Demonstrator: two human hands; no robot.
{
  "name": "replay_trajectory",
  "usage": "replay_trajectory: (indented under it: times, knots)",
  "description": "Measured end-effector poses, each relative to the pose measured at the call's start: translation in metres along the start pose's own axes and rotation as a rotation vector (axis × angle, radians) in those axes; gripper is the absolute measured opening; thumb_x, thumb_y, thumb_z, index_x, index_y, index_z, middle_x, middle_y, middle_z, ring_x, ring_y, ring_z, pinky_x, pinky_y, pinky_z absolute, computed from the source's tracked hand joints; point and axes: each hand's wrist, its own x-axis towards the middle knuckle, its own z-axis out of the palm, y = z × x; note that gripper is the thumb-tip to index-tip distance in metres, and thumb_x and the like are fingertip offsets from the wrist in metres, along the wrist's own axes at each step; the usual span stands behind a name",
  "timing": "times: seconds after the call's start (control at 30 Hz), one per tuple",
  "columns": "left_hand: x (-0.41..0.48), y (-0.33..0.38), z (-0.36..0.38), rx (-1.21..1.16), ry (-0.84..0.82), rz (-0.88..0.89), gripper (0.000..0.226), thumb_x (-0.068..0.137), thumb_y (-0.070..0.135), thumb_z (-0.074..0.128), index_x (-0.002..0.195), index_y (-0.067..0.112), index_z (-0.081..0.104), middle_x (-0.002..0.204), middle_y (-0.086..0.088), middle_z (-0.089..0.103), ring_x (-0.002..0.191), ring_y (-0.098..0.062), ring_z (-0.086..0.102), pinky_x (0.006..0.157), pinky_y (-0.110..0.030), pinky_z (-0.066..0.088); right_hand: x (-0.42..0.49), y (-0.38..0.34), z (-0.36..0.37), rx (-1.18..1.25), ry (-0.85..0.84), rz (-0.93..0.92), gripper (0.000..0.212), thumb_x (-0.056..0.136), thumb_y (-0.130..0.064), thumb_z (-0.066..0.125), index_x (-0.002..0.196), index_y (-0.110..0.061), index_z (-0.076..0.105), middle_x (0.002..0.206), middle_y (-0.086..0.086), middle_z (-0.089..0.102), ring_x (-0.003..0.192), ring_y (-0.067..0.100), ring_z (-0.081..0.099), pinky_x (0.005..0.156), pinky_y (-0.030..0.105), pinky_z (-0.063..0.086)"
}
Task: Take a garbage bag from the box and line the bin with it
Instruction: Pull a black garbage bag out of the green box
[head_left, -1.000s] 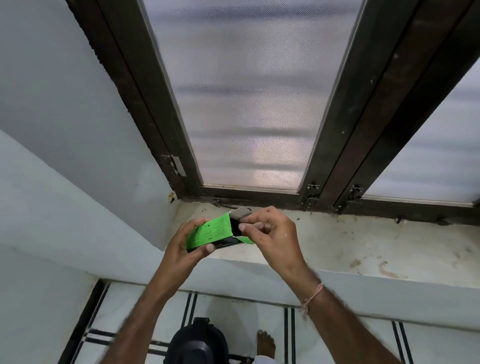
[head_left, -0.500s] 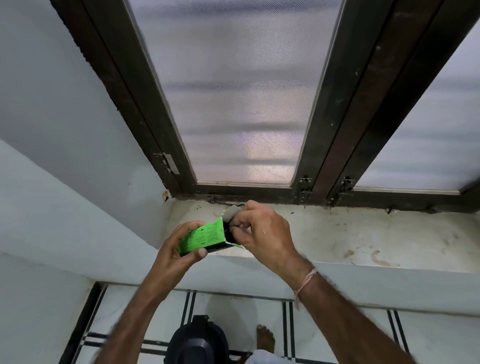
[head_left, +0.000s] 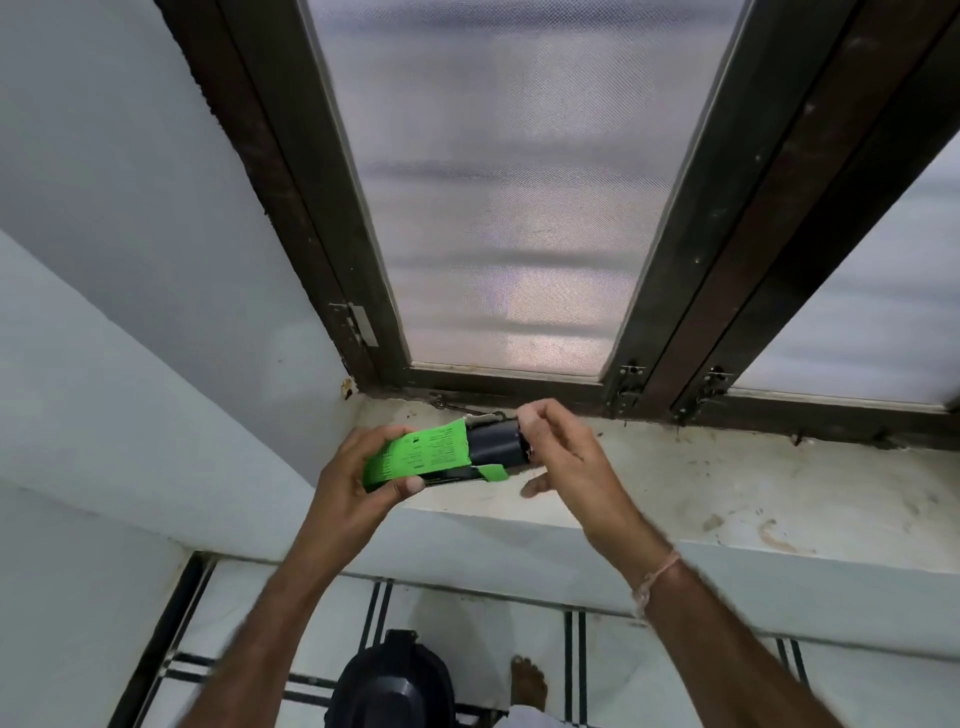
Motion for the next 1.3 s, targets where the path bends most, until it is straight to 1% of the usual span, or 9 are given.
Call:
replay_trajectory:
  times: [0.13, 0.37, 0.6, 0.7, 0.77, 0.83, 0.93, 1.0, 1.3]
  knots:
    - [0.015, -0.002, 0.010, 0.123, -0.036, 0.063, 0.048, 0.075, 0.033, 0.081, 0.120, 0.041, 0.065, 0.118, 0.009, 0.061, 0.110, -0.001, 0.059, 0.085, -0.005, 0.042, 0.002, 0.011, 0.011, 0.008, 0.037, 0.101, 0.023, 0.097, -0.034, 0.073, 0.117, -0.023, 0.070, 0.105, -0.001, 0.077, 0.091, 0.016, 0.076, 0.066, 0.029, 0.062]
    - [0.040, -0.042, 0.027, 0.252, -0.044, -0.035, 0.054, 0.076, 0.023, 0.082, 0.128, 0.016, 0.068, 0.121, -0.005, 0.055, 0.117, -0.028, 0.056, 0.095, -0.033, 0.045, 0.009, 0.034, -0.037, 0.185, 0.280, 0.105, 0.012, 0.097, -0.016, 0.072, 0.107, -0.017, 0.079, 0.109, 0.007, 0.073, 0.102, 0.031, 0.074, 0.074, 0.031, 0.065]
    - [0.051, -0.072, 0.047, 0.544, -0.071, -0.114, 0.069, 0.078, 0.011, 0.087, 0.139, 0.030, 0.064, 0.161, -0.012, 0.037, 0.148, -0.034, 0.036, 0.118, -0.046, 0.039, 0.006, 0.059, -0.039, 0.399, 0.266, 0.164, 0.017, 0.097, -0.016, 0.070, 0.110, -0.023, 0.080, 0.107, -0.003, 0.079, 0.101, 0.021, 0.077, 0.081, 0.029, 0.063]
    - [0.044, -0.060, 0.046, 0.750, -0.056, -0.102, 0.094, 0.074, 0.027, 0.090, 0.156, 0.031, 0.045, 0.170, -0.014, 0.022, 0.157, -0.039, 0.017, 0.123, -0.062, 0.023, 0.009, 0.064, -0.032, 0.476, 0.241, 0.200, 0.023, 0.096, -0.013, 0.071, 0.116, -0.020, 0.080, 0.112, 0.000, 0.079, 0.100, 0.017, 0.077, 0.084, 0.031, 0.063]
    - [0.033, -0.044, 0.052, 0.823, 0.090, -0.056, 0.096, 0.072, 0.036, 0.090, 0.156, 0.023, 0.046, 0.163, -0.016, 0.033, 0.152, -0.038, 0.025, 0.117, -0.062, 0.029, 0.010, 0.065, -0.026, 0.510, 0.229, 0.214, 0.027, 0.096, -0.011, 0.071, 0.120, -0.017, 0.079, 0.119, 0.005, 0.078, 0.105, 0.019, 0.076, 0.087, 0.033, 0.063]
    - [0.015, -0.023, 0.066, 0.651, 0.258, -0.021, 0.074, 0.082, 0.042, 0.080, 0.147, 0.020, 0.053, 0.145, -0.010, 0.051, 0.133, -0.026, 0.045, 0.104, -0.049, 0.045, 0.011, 0.064, -0.015, 0.527, 0.213, 0.200, 0.030, 0.095, -0.010, 0.071, 0.123, -0.017, 0.077, 0.122, 0.006, 0.078, 0.109, 0.020, 0.075, 0.092, 0.035, 0.062]
    - [0.004, 0.020, 0.094, -0.147, 0.101, -0.359, 0.051, 0.095, 0.058, 0.053, 0.138, 0.032, 0.057, 0.135, 0.002, 0.065, 0.116, -0.006, 0.065, 0.096, -0.031, 0.057, 0.009, 0.058, 0.008, 0.502, 0.170, 0.153, 0.033, 0.095, -0.008, 0.071, 0.127, -0.015, 0.074, 0.124, 0.005, 0.077, 0.114, 0.021, 0.074, 0.098, 0.037, 0.060]
    - [0.001, 0.033, 0.106, -0.518, 0.076, -0.467, 0.048, 0.099, 0.054, 0.049, 0.135, 0.025, 0.064, 0.128, -0.003, 0.074, 0.113, -0.014, 0.073, 0.098, -0.036, 0.060, 0.005, 0.054, 0.023, 0.430, 0.128, 0.133, 0.032, 0.094, -0.009, 0.074, 0.125, -0.016, 0.074, 0.121, 0.004, 0.078, 0.113, 0.020, 0.074, 0.096, 0.034, 0.060]
    - [-0.024, 0.025, 0.101, -0.683, 0.016, -0.410, 0.041, 0.103, 0.041, 0.055, 0.140, 0.025, 0.063, 0.129, -0.007, 0.075, 0.123, -0.023, 0.070, 0.101, -0.043, 0.058, 0.002, 0.034, 0.040, 0.326, 0.213, 0.169, 0.023, 0.094, -0.023, 0.076, 0.084, -0.007, 0.062, 0.076, 0.009, 0.063, 0.073, 0.019, 0.058, 0.064, 0.028, 0.053]
